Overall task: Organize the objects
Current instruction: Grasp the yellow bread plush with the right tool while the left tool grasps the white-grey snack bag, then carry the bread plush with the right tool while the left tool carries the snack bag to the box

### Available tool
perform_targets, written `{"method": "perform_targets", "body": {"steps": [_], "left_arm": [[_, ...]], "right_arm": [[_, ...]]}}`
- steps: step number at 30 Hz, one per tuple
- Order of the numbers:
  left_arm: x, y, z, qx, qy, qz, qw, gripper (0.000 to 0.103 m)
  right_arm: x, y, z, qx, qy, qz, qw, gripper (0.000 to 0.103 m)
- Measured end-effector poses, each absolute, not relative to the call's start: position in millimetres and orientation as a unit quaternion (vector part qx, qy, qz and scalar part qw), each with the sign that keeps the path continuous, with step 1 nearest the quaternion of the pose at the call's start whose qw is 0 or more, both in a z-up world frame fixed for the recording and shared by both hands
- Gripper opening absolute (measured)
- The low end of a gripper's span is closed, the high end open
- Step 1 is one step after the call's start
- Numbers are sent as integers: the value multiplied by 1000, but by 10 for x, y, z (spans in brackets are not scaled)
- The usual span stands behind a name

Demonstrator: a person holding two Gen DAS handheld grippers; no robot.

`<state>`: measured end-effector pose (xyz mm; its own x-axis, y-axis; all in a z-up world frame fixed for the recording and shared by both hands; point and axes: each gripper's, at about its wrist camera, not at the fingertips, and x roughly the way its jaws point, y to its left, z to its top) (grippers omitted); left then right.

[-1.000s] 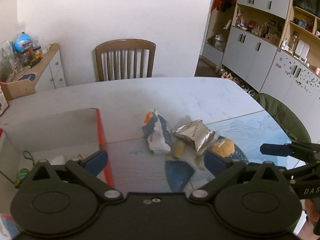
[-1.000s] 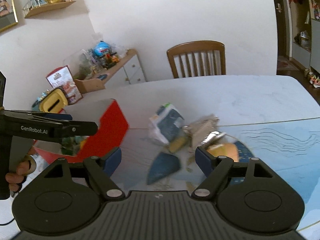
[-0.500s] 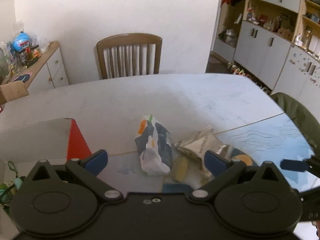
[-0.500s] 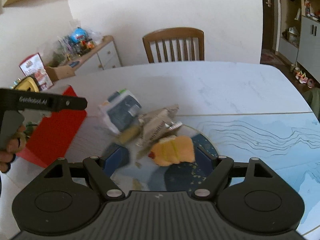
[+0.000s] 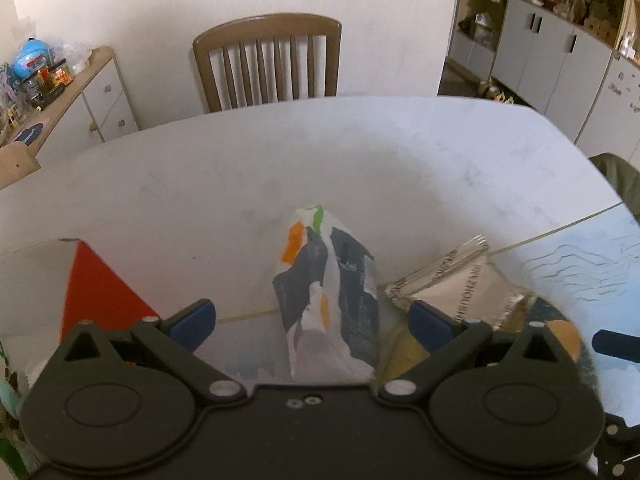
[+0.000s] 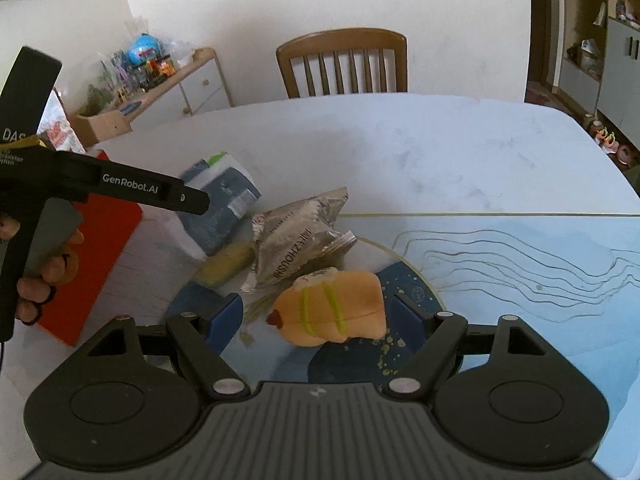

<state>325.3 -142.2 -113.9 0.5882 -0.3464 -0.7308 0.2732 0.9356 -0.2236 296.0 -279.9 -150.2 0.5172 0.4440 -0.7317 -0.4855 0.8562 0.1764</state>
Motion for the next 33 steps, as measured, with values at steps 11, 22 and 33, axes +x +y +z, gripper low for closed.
{"method": "perform_targets", "body": {"steps": [11, 22, 33], "left_arm": [[3494, -1493, -1364, -48, 446, -171, 877, 100], [3528, -1561, -1492, -45, 460, -189, 866, 76], [3414, -1547, -1395, -34, 447, -201, 871, 44]], "right_arm": [[3131, -2634, -1717, -41, 427, 261, 865, 81], [3169, -2563, -1836, -53, 435, 254, 862, 81], [3087, -2532, -1780, -70, 424, 247, 869, 79]]}}
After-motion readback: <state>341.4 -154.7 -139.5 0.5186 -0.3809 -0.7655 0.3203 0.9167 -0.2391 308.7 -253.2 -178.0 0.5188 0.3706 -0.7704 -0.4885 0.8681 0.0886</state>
